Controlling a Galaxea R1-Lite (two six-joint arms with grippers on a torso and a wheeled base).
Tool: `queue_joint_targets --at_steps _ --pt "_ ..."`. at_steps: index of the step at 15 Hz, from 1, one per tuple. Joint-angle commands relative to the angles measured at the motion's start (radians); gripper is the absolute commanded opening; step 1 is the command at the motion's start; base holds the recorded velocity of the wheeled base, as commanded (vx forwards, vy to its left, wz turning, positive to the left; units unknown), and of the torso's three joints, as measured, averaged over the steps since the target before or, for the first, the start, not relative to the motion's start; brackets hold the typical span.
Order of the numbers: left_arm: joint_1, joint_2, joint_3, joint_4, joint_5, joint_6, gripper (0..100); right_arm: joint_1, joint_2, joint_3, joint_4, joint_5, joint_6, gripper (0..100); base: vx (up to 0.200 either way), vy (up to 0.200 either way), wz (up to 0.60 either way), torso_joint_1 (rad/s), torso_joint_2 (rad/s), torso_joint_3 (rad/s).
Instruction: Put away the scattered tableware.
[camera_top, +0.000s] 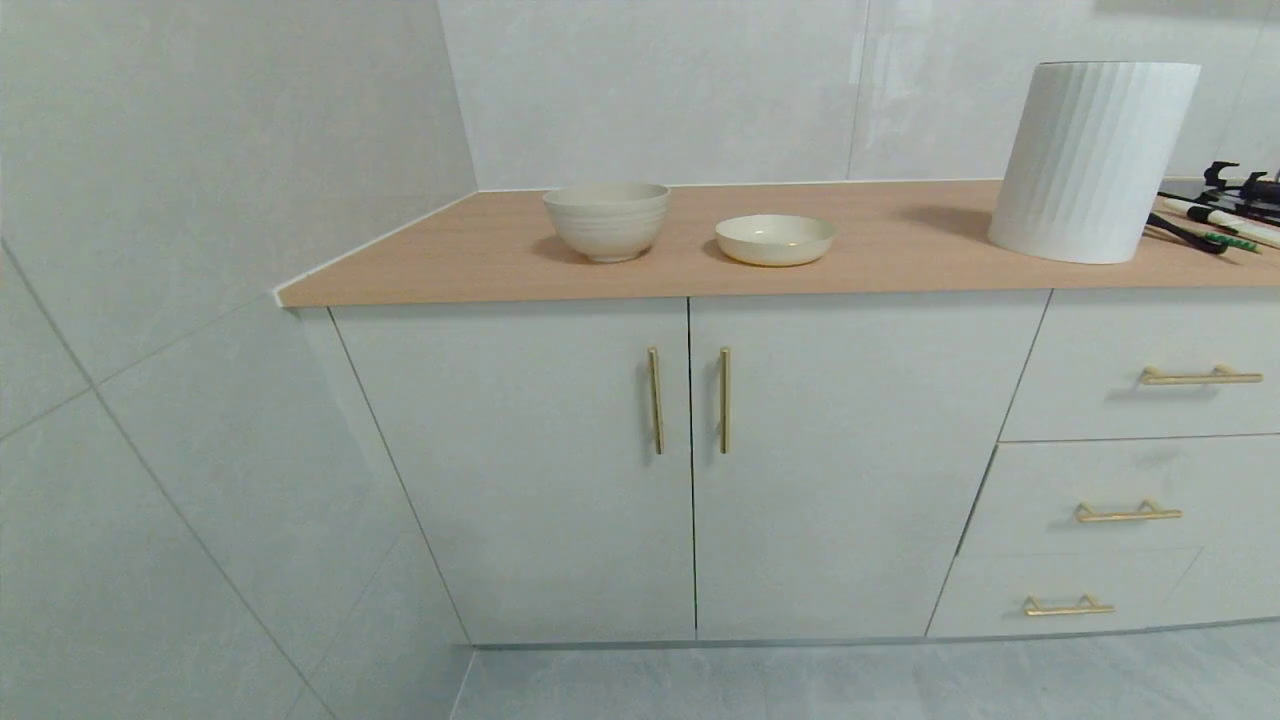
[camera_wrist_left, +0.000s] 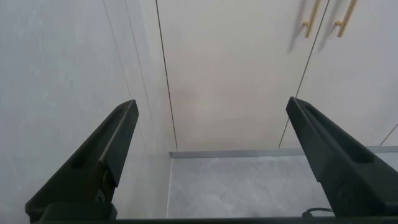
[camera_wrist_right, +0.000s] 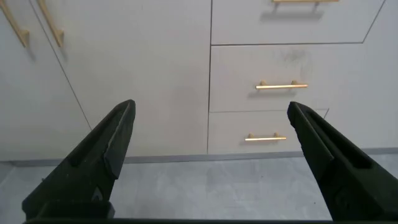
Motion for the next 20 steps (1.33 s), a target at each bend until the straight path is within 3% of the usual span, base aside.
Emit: queue_joint_targets --at_steps 1,2,4,7,8,9,10,11,12,13,14,17,20 --pt "0.0 0.0 0.0 0.0 0.0 0.0 100 0.0 0.0 0.0 -0.001 0.0 -0.006 100 0.0 0.0 0.0 0.0 0.0 0.0" --pt "0.0 0.0 0.0 0.0 0.0 0.0 100 0.002 0.008 -0.052 -0.005 0.023 -0.021 100 0.0 0.0 0.0 0.0 0.0 0.0" --pt "0.0 0.0 0.0 0.0 0.0 0.0 100 0.037 0.167 -0.304 0.022 0.108 0.031 100 0.0 0.0 0.0 0.0 0.0 0.0" --pt "0.0 0.0 0.0 0.0 0.0 0.0 100 0.038 0.566 -0.408 0.019 0.374 0.02 100 0.0 0.0 0.0 0.0 0.0 0.0" --pt "0.0 0.0 0.0 0.0 0.0 0.0 100 0.038 0.696 -0.443 0.015 0.416 0.017 100 0.0 0.0 0.0 0.0 0.0 0.0" --pt "0.0 0.0 0.0 0.0 0.0 0.0 100 0.061 0.813 -0.503 -0.018 0.425 0.011 100 0.0 0.0 0.0 0.0 0.0 0.0" --pt "0.0 0.0 0.0 0.0 0.0 0.0 100 0.169 0.934 -0.577 -0.042 0.42 0.014 100 0.0 0.0 0.0 0.0 0.0 0.0" --pt "0.0 0.0 0.0 0.0 0.0 0.0 100 0.195 0.959 -0.592 -0.045 0.419 0.014 100 0.0 0.0 0.0 0.0 0.0 0.0" --pt "0.0 0.0 0.0 0.0 0.0 0.0 100 0.307 1.134 -0.686 -0.056 0.414 0.029 100 0.0 0.0 0.0 0.0 0.0 0.0" --pt "0.0 0.0 0.0 0.0 0.0 0.0 100 0.307 1.134 -0.686 -0.056 0.414 0.029 100 0.0 0.0 0.0 0.0 0.0 0.0" --pt "0.0 0.0 0.0 0.0 0.0 0.0 100 0.428 1.348 -0.761 -0.127 0.414 0.046 100 0.0 0.0 0.0 0.0 0.0 0.0" --pt "0.0 0.0 0.0 0.0 0.0 0.0 100 0.472 1.546 -0.831 -0.274 0.416 0.075 100 0.0 0.0 0.0 0.0 0.0 0.0" --pt "0.0 0.0 0.0 0.0 0.0 0.0 100 0.495 1.835 -1.109 -0.288 0.424 0.092 100 0.0 0.0 0.0 0.0 0.0 0.0"
